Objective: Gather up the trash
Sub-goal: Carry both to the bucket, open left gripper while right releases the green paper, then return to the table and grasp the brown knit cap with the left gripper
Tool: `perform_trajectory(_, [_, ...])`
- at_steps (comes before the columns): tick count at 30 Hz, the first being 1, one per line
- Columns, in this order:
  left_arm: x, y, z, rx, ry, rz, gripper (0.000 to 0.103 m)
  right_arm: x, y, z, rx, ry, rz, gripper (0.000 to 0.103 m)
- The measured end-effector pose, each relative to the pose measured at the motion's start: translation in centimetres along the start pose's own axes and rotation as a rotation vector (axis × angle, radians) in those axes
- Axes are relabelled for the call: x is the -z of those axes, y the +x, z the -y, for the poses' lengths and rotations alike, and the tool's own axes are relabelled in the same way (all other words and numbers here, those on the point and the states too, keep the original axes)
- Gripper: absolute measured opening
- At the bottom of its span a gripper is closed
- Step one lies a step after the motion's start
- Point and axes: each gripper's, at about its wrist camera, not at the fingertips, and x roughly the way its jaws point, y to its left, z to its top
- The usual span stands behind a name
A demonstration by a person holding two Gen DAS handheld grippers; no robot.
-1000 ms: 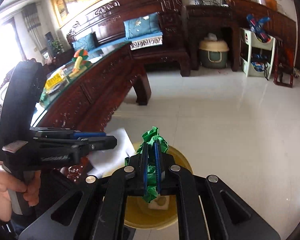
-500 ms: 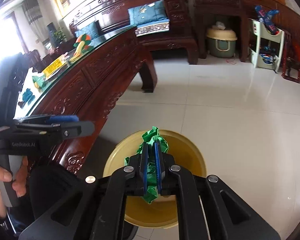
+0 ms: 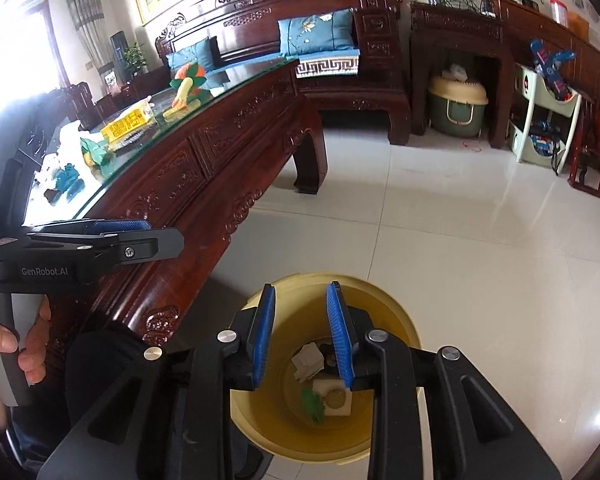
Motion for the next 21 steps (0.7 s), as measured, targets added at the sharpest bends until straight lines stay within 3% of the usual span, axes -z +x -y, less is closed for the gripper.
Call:
perform_trajectory(3, [0.1, -2.3, -0.6, -0.013, -0.004, 0.047, 0.075, -0.7, -1.0, -1.9, -0.012, -0.038, 0.035, 0.037])
perform_trajectory(5, [0.3, -4.0, -1.2, -0.039, -0.011, 0.086, 0.079, -1.1, -1.7, -3.5, -0.019, -0.067, 0.071, 0.052])
perform_trajectory(9, [1.1, -8.4, -3.2, -0.134, -0.043, 0.178, 0.096, -2.4, -2.7, -7.2, -0.055, -0.138, 0.161, 0.072])
perform_trajectory(11, [1.6, -10.7, -4.8, -0.182, -0.068, 0.223, 0.097, -3.1, -2.6, -9.7, -0.049, -0.197, 0.195, 0.082])
perform_trajectory(16, [2.8, -15.7, -9.3, -0.294, -0.156, 0.292, 0.099, -5.0, -2.1, -15.3, -0.121, -0.252, 0.269, 0.095])
perform_trajectory(21, [4.3, -19.9, -14.7, -0.381, -0.273, 0.337, 0.099, -6.8, -1.5, -20.2, -0.167, -0.270, 0.312, 0.095])
